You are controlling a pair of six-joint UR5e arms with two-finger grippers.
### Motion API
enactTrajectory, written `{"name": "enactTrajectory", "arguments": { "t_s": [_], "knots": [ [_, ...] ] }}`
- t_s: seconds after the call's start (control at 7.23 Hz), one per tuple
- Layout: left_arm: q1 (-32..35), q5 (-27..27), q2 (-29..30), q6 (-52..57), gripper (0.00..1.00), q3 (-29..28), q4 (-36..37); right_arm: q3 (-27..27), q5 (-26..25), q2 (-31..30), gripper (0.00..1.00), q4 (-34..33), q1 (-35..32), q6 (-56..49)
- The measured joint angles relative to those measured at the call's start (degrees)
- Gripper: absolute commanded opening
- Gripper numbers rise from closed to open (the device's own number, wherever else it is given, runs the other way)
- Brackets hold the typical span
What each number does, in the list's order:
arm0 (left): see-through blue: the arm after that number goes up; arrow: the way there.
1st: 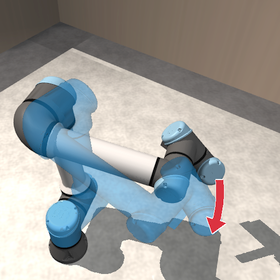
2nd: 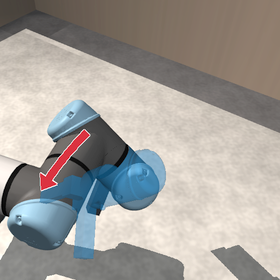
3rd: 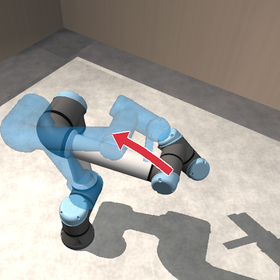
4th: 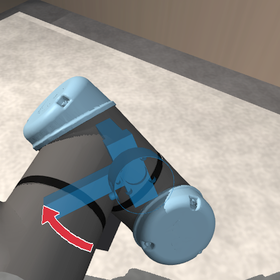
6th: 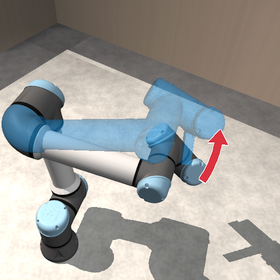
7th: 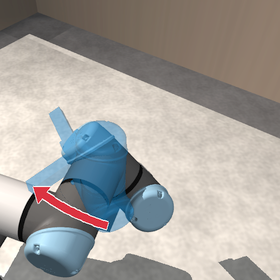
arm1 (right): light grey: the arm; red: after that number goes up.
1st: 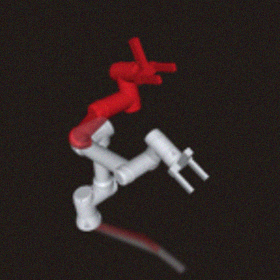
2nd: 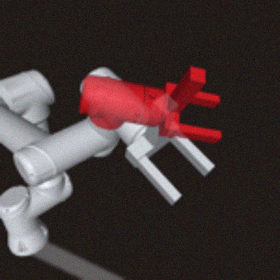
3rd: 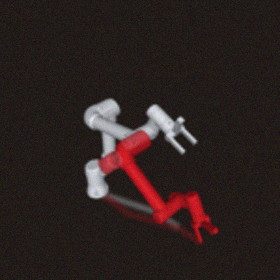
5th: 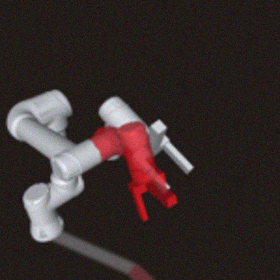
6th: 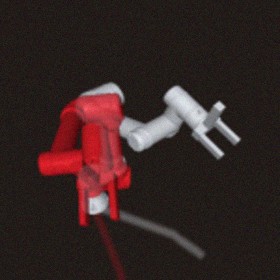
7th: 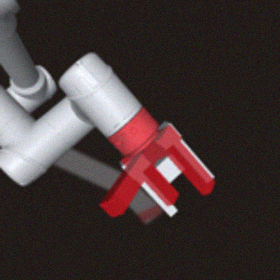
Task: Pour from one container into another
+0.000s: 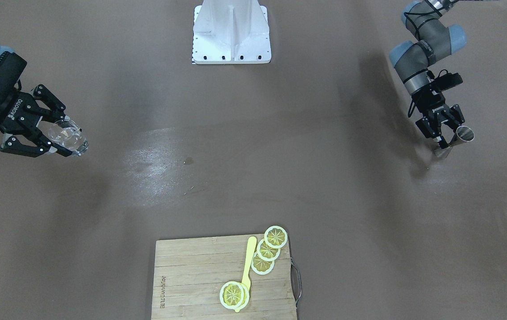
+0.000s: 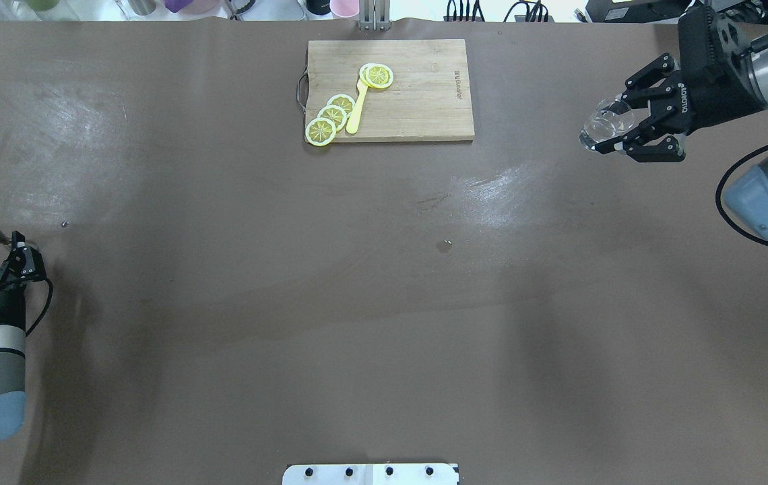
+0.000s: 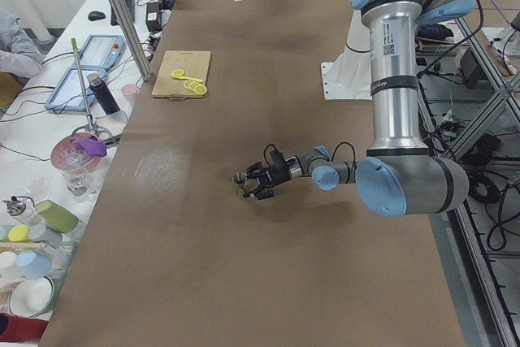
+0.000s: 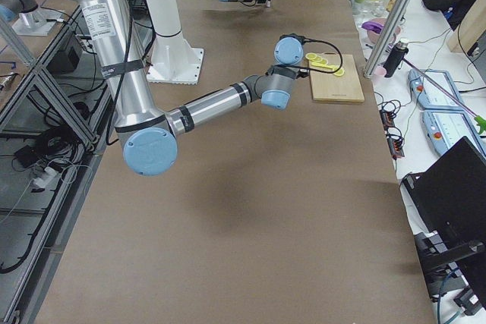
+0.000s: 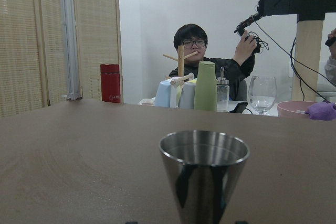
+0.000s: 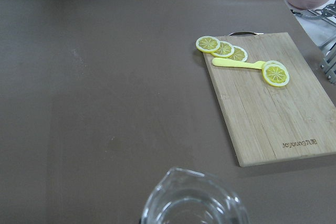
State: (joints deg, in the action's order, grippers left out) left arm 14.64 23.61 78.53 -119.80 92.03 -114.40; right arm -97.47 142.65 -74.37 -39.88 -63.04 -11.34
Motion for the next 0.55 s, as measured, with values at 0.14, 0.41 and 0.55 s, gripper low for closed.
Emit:
{"name": "enactTrajectory", "arguments": {
  "t_s": [0.14, 0.41, 0.55],
  "knots": [
    [0.26, 0.40, 0.19, 0.00, 0.70, -0.12, 0.34, 0.04, -0.02, 0.06, 0.00, -0.05, 0.01, 0.00],
    [1.08, 0.89, 0.65, 0.00, 0.55, -0.24, 0.96, 0.08, -0.08, 0.10, 0.00, -0.07, 0.02, 0.00],
    [1.26, 0.96, 0.89, 0.00, 0.46, -0.32, 1.06, 0.08, -0.09, 0.10, 0.00, -0.07, 0.02, 0.00]
  ]
}}
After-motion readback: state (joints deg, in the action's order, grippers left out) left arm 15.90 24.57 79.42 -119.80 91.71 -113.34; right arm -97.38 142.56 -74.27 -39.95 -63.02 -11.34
